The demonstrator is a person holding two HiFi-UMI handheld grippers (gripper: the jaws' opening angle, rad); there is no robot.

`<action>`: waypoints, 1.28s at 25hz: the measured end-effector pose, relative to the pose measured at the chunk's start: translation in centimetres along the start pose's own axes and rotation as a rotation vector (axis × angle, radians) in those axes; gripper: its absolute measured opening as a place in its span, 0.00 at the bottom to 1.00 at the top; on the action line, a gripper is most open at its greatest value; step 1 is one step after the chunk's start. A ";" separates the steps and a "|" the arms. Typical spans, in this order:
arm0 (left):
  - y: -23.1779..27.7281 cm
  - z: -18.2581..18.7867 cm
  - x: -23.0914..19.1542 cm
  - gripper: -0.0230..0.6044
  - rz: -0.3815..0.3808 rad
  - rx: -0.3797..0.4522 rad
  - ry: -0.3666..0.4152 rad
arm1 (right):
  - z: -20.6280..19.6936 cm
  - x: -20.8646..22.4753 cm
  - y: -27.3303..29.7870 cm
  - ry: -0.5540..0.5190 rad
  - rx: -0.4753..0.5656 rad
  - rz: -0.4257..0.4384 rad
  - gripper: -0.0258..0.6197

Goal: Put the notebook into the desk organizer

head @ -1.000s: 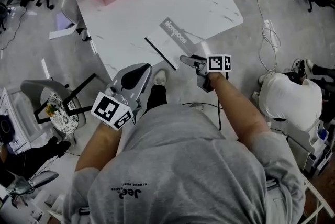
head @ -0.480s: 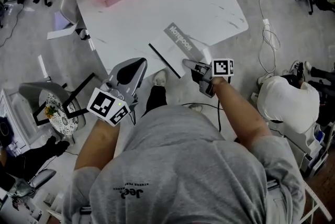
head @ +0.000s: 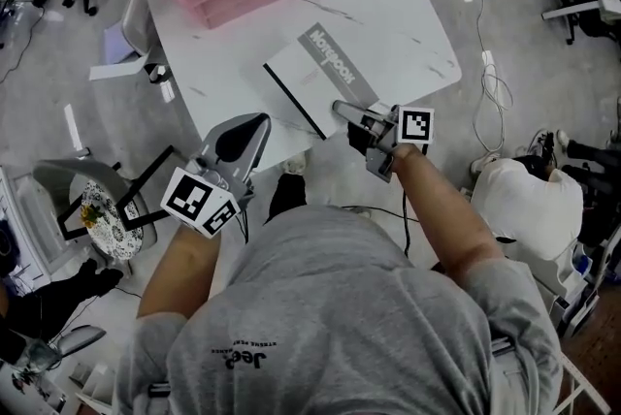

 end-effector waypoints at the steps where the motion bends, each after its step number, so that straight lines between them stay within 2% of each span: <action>1: -0.2 0.0 -0.4 0.12 0.003 0.001 -0.002 | 0.7 -0.2 0.9 0.006 0.006 -0.003 0.06; 7: -2.3 0.1 -2.9 0.12 0.034 0.005 -0.013 | 3.8 -0.2 5.9 0.061 0.027 -0.048 0.06; 13: -4.5 0.1 -5.5 0.12 0.067 0.005 -0.026 | 5.2 0.3 10.5 0.132 0.030 -0.087 0.06; 24: -6.6 -0.7 -8.7 0.12 0.087 0.002 -0.054 | 6.7 0.2 15.1 0.213 0.066 -0.057 0.06; 32: -7.5 -1.4 -9.8 0.12 0.096 -0.001 -0.072 | 8.5 0.2 17.6 0.225 0.103 -0.045 0.06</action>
Point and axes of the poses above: the fingertips, and each gripper's own axes: y forward along the fingers, x to its right, z out of its top, the point moved 1 cm from there along -y, backward along the fingers, and after that the axes turned 14 degrees about -z, right-handed, at the moved point
